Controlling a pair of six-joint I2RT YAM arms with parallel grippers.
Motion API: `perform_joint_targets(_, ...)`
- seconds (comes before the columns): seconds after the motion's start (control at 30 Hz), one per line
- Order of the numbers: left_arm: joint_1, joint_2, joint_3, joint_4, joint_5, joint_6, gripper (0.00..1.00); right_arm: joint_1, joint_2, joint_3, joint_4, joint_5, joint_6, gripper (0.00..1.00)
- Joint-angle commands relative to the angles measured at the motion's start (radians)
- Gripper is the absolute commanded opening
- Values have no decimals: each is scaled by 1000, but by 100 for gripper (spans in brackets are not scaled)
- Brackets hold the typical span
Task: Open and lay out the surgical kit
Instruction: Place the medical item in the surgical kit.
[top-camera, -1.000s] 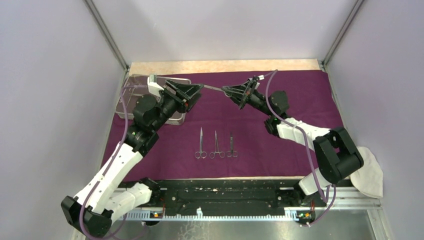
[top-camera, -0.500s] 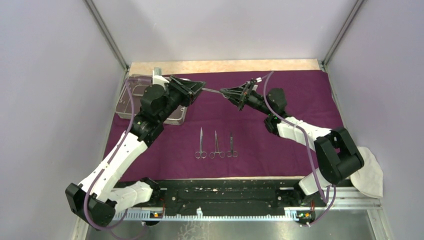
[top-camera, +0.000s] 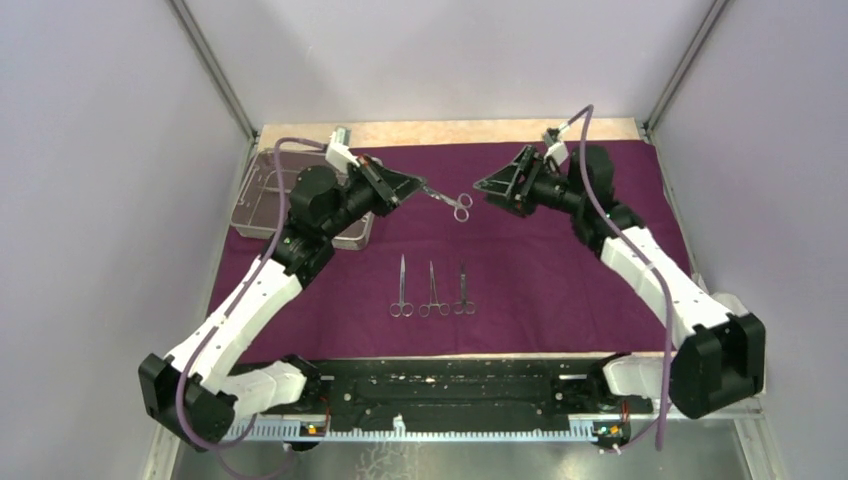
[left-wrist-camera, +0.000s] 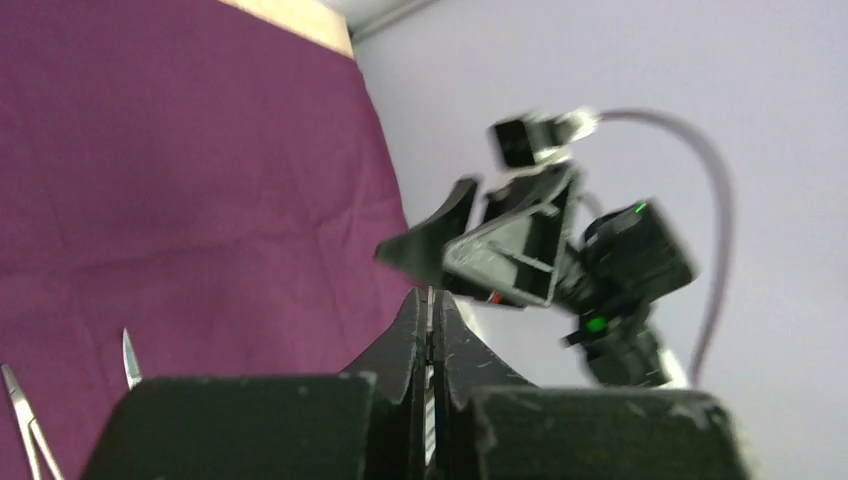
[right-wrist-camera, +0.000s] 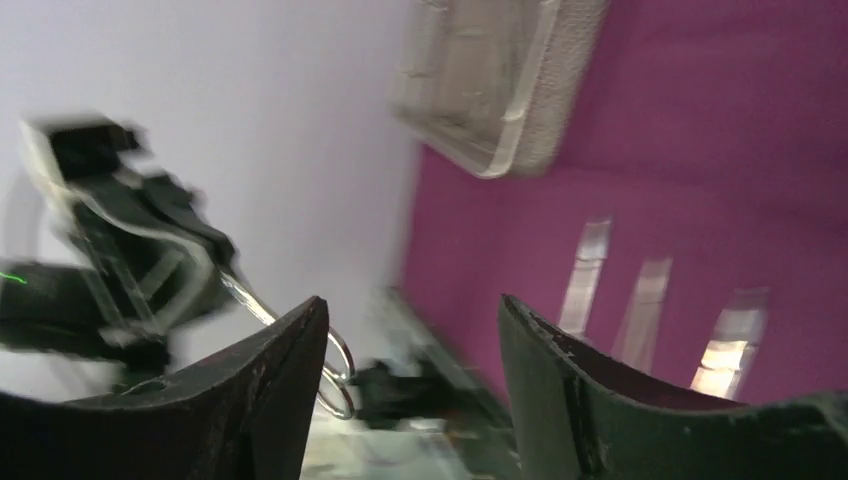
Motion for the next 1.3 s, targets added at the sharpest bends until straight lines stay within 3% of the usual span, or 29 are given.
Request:
perform_joint_targets(0.0,-4,60,33,15,209,149,0,-19,-84,181,-680,141,-967,63)
perform_joint_targets(0.1,-4,119,78,-51,272,180,0,47,-62,282,-797,144,-1110,64)
perform_joint_targets(0.33,-8,219,154,-126,353,184,0,242,37,468,-861,216,-1101,59)
perform_joint_targets(0.57,-20,242,157,-133,356,162,0,274,124,538,-902,229,-1120,46)
perform_joint_targets(0.73,-25,247,162,-155,341,154,0,307,159,575,-937,316,-1148,44)
perform_joint_targets(0.83,-27,247,164,-163,336,152,0,329,174,605,-965,390,-1169,38)
perform_joint_targets(1.27,-29,252,173,-208,314,151,0,422,231,677,-1031,541,-1218,32)
